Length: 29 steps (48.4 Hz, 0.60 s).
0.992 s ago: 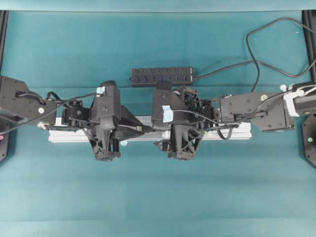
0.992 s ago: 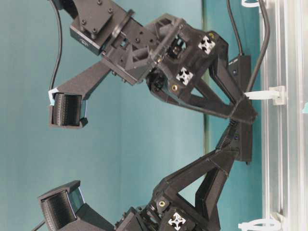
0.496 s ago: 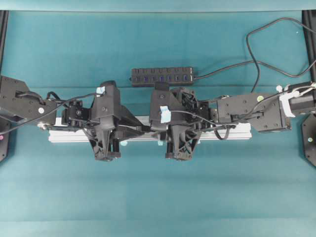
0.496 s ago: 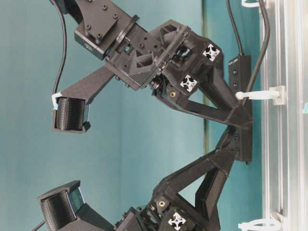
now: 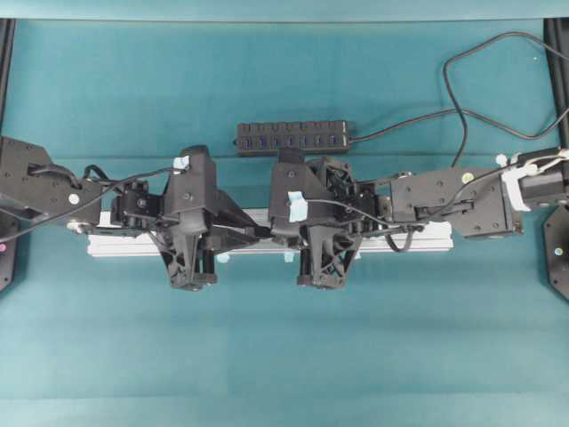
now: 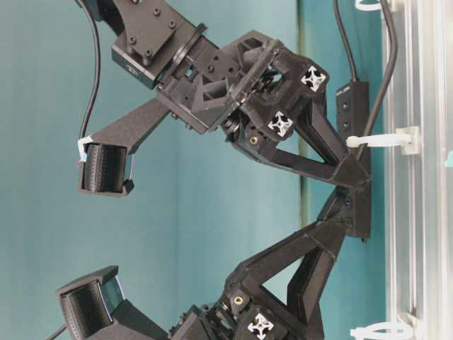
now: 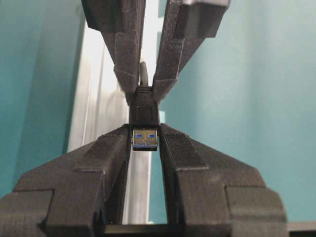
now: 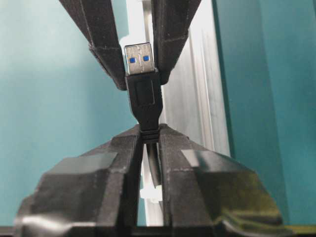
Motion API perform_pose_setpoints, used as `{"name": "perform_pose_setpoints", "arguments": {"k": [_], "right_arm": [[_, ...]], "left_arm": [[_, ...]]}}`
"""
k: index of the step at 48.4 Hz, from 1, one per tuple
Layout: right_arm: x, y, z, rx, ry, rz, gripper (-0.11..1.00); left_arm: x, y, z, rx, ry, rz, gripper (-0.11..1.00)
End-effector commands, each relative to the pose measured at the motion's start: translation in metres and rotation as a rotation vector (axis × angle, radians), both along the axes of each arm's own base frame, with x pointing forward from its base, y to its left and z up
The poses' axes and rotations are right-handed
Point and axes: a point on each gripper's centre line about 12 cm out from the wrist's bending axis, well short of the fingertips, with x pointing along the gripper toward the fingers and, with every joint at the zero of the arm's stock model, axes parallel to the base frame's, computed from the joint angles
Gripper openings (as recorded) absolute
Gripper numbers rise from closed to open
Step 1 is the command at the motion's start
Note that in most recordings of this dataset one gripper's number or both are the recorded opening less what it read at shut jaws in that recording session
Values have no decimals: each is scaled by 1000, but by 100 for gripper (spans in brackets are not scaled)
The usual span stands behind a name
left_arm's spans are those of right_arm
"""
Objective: Pass the USB cable through three rings with both arms.
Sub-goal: 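Close the right gripper on the plug and open the left gripper, then carry the plug leftward with the right gripper toward the left ring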
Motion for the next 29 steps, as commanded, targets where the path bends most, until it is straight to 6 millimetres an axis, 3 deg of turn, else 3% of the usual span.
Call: {"name": "perform_pose_setpoints", "arguments": {"k": [1, 10, 18, 22, 29], "right_arm": [[8, -1, 9, -10, -14, 6, -7], [18, -2, 6, -22, 39, 10, -7], [27, -2, 8, -23, 45, 10, -7], [29, -2, 8, -21, 55, 5, -7], [34, -1, 11, -24, 90, 4, -7]], "left_arm": [[2, 2, 12, 1, -38, 4, 23], [-6, 6, 16, -4, -51, 20, 26], [-19, 9, 17, -30, -48, 45, 77], [-28, 9, 16, -51, -48, 59, 94], [-46, 8, 19, -87, -58, 80, 89]]}}
